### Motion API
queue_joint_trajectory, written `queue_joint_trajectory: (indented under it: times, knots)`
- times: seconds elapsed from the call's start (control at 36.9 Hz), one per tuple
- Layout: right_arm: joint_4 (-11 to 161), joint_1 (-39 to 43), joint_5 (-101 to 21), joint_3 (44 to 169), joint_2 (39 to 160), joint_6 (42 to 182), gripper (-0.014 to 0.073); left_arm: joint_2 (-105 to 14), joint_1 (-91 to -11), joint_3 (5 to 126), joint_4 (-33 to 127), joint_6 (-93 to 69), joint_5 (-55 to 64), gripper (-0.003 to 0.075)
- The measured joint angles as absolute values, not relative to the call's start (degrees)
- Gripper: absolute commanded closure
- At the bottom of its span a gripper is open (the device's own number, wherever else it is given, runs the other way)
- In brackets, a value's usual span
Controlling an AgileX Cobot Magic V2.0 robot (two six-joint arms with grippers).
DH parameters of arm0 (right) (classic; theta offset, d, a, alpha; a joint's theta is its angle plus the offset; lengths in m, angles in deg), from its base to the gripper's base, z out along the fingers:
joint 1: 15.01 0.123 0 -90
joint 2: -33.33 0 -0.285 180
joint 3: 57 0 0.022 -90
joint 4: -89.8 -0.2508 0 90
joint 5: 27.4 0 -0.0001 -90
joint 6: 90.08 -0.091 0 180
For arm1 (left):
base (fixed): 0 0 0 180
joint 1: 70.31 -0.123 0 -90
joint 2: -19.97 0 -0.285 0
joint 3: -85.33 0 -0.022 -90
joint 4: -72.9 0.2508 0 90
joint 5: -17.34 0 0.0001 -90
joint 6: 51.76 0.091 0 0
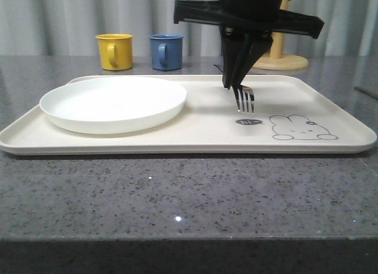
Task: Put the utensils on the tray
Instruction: 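Lower the fork onto the tray beside the plate and release, then raise the right gripper and move back toward the chopsticks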
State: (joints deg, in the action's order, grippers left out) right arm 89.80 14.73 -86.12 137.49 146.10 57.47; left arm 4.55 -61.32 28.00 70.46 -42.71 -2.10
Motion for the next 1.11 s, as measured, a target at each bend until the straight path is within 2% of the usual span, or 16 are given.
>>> queue_joint_trajectory:
  times: [0.41,0.51,0.68,0.81,1.11]
  knots:
    - [87.05,14.86,-85.35,137.62,149.94,56.17,0.0619,4.55,-61.32,28.0,70.46,-42.71,-2.1,0.0738]
    - [86.63,14.86,-85.26,137.62,149.94,56.14,0.0529,4.55,-61.32,28.0,70.46,-42.71,-2.1,0.0738]
    - [85.91,14.86,-85.13,137.79,149.94,56.04,0.0315,4.55,-61.32,28.0,70.46,-42.71,-2.1,0.0738]
    - [85.75,14.86,-86.63,139.73,149.94,56.04,0.0181,4.55,-61.32,28.0,70.46,-42.71,-2.1,0.0738]
    - [87.86,13.09,-92.64,146.67,147.65,60.01,0.0183,4.55,-61.32,28.0,70.46,-42.71,-2.1,0.0738]
